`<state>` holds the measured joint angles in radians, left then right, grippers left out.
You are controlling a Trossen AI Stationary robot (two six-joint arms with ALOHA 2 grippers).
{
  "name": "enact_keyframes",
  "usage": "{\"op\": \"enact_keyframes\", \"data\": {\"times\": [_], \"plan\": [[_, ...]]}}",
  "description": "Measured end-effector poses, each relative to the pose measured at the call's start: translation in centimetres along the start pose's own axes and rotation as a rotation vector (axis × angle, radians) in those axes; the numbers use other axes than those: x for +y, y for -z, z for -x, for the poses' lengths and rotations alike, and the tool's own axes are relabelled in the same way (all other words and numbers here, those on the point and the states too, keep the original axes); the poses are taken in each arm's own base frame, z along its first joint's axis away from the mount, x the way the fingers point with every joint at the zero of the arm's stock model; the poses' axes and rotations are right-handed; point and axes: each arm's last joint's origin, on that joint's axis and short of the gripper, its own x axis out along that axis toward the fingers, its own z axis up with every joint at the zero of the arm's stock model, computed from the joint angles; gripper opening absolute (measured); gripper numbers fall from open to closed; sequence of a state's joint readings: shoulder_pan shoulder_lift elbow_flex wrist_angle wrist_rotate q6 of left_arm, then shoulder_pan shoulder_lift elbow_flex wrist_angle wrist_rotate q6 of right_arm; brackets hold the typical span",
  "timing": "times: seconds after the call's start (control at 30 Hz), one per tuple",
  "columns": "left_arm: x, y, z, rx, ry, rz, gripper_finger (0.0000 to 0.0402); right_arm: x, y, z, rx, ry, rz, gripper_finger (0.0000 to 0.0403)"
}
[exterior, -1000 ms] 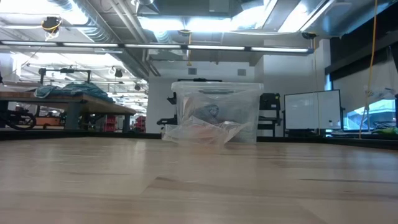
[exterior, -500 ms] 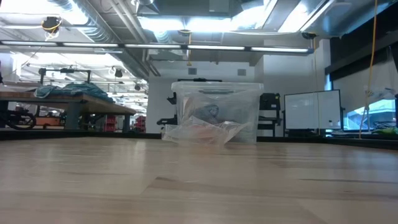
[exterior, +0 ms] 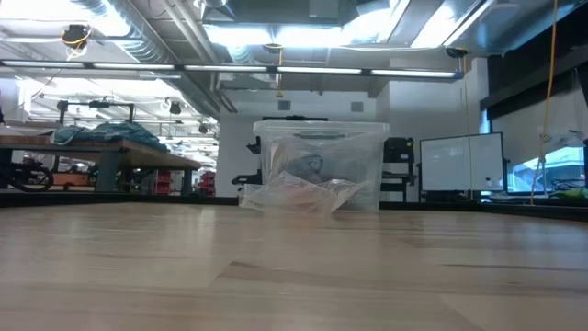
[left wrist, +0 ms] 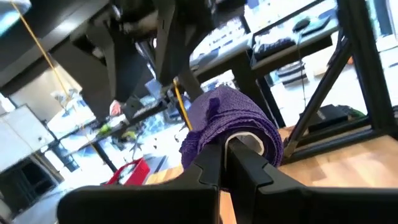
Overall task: Roll bandage
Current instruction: Roll the blue bandage
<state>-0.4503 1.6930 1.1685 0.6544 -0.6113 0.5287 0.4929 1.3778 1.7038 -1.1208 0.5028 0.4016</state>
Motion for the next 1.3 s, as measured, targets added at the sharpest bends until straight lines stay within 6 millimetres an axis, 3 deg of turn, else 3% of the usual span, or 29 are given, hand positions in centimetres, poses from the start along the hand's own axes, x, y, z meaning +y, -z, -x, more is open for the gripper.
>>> {"op": "enact_keyframes", "data": {"times": [0.17,0.3,0.43,0.57,0.73,0.87,0.97,1.1,1.3], "plan": [[0.0,-2.3,1.6,-0.078,0.01,0.0,0.0003,1.0,2.7,1.9,0.018,0.079,0.083,0.0221],[0.6,-3.7,2.7,-0.119,0.01,0.044,0.0003,2.8,6.4,2.5,-0.123,0.148,0.16,0.0221],[1.7,-4.1,2.7,-0.131,-0.01,0.108,0.0006,3.9,10.8,0.9,-0.321,0.248,0.147,0.0221],[3.2,-4.5,2.3,-0.191,-0.04,0.157,0.0004,4.0,13.0,-0.9,-0.427,0.236,0.111,0.0221],[4.4,-4.1,1.4,-0.236,-0.002,0.178,0.0003,3.1,13.1,-1.2,-0.566,0.12,0.046,0.0221],[4.7,-3.1,0.8,-0.176,0.037,0.185,0.0005,2.1,13.0,-2.3,-0.698,-0.006,0.036,0.0221],[4.7,-2.8,0.7,-0.158,0.054,0.21,0.0004,1.3,13.4,-4.0,-0.712,-0.003,0.066,0.0221],[4.5,-3.1,0.9,-0.169,0.065,0.213,0.0003,0.9,12.3,-3.9,-0.807,-0.155,0.047,0.0221],[4.2,-3.2,1.0,-0.173,0.076,0.222,0.0005,0.9,12.4,-4.4,-0.777,-0.131,0.028,0.0221]]}}
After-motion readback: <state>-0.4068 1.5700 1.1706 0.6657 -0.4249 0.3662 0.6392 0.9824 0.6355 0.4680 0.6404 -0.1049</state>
